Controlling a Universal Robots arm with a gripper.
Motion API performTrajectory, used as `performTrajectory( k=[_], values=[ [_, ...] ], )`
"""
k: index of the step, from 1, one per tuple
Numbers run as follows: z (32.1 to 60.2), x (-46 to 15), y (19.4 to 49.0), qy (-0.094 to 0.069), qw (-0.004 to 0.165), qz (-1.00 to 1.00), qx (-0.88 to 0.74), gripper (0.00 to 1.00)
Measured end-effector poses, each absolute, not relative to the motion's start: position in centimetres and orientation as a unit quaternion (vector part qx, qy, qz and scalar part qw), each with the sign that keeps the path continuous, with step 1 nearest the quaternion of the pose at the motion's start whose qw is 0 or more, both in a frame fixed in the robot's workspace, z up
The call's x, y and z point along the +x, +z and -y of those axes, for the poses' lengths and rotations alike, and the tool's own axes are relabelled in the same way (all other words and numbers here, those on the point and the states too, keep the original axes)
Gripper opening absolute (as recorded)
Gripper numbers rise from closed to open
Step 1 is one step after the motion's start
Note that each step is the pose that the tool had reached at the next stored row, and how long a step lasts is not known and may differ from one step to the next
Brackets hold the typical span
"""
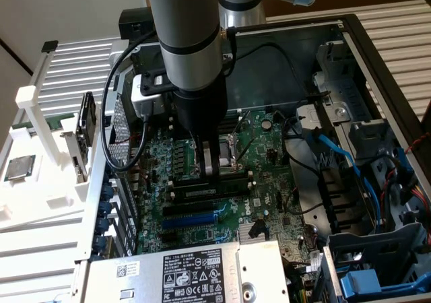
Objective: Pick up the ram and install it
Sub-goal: 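Press down the ram until it locks into place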
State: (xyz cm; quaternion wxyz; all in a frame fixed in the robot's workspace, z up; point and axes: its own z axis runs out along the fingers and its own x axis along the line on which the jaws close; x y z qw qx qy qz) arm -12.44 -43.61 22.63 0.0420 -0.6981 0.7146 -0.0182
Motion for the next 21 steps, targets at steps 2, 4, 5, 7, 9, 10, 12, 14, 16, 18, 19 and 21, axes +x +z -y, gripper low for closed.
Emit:
performTrajectory(
  k=[2,4,5,7,9,10,12,14,16,18,19,21],
  values=[
    [43.6,-12.4,23.1,-0.019,0.043,-0.714,-0.698,0.10],
    [43.6,-12.4,24.2,-0.019,0.043,-0.714,-0.698,0.10],
    [43.6,-12.4,24.7,-0.020,0.043,-0.714,-0.698,0.10],
    [43.6,-12.5,25.5,-0.020,0.044,-0.714,-0.698,0.10],
    [43.6,-12.5,26.1,-0.021,0.045,-0.714,-0.698,0.10],
    [43.6,-12.5,26.2,-0.021,0.045,-0.714,-0.698,0.10],
    [43.6,-12.5,26.2,-0.021,0.045,-0.714,-0.698,0.10],
    [43.6,-12.5,26.2,-0.021,0.045,-0.714,-0.698,0.10],
    [43.6,-12.5,26.2,-0.021,0.045,-0.716,-0.696,0.10],
    [43.6,-12.5,26.2,-0.022,0.045,-0.736,-0.675,0.10],
    [43.6,-12.5,26.2,-0.022,0.045,-0.750,-0.660,0.10],
    [43.6,-12.5,26.2,-0.022,0.046,-0.759,-0.649,0.10]
  ],
)
